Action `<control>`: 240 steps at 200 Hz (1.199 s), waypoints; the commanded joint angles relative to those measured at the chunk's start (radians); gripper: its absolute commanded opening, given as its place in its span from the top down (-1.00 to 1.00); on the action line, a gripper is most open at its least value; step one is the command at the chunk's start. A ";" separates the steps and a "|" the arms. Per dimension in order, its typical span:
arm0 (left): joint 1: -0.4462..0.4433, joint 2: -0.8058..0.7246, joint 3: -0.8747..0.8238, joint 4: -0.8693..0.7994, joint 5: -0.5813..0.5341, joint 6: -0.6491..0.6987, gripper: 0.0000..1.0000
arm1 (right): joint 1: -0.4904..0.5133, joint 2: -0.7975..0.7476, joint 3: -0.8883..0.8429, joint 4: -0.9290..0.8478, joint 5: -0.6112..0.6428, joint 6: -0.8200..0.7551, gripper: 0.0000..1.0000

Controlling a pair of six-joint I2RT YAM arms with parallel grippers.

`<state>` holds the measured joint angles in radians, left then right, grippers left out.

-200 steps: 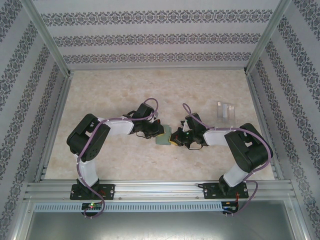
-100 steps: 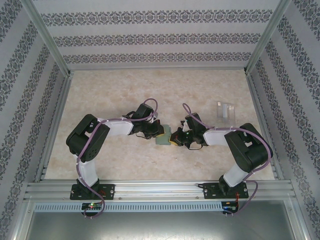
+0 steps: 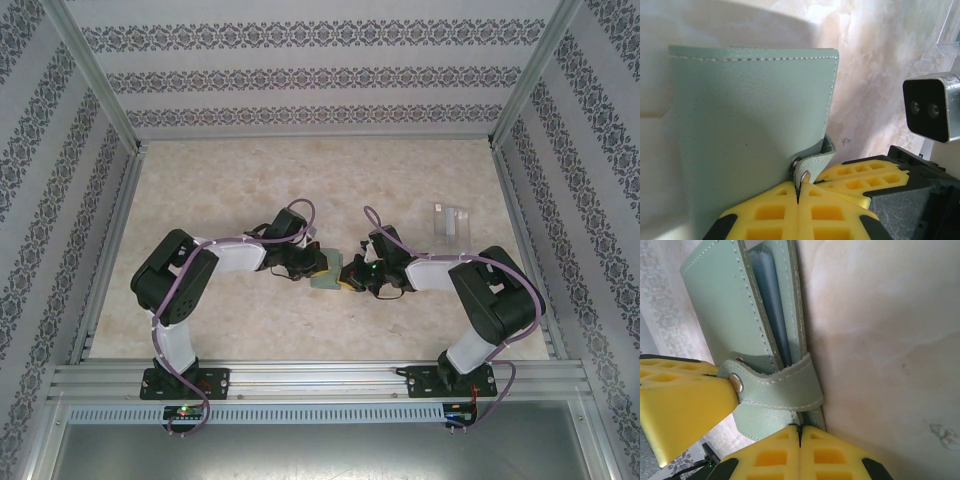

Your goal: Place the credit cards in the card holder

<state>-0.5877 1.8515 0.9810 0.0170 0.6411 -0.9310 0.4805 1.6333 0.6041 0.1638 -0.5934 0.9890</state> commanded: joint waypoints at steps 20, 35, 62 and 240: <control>0.000 -0.031 0.043 -0.091 -0.022 0.048 1.00 | 0.006 0.034 0.010 -0.035 0.060 -0.021 1.00; 0.000 -0.025 0.064 -0.107 -0.016 0.057 1.00 | 0.006 0.035 0.012 -0.035 0.058 -0.020 1.00; 0.001 -0.021 0.074 -0.120 -0.019 0.064 1.00 | 0.006 0.032 0.013 -0.036 0.060 -0.021 1.00; 0.015 0.064 0.072 -0.106 -0.014 0.075 1.00 | 0.004 0.028 0.021 -0.045 0.055 -0.022 1.00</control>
<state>-0.5838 1.8816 1.0386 -0.0715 0.6361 -0.8783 0.4805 1.6390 0.6136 0.1566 -0.5930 0.9886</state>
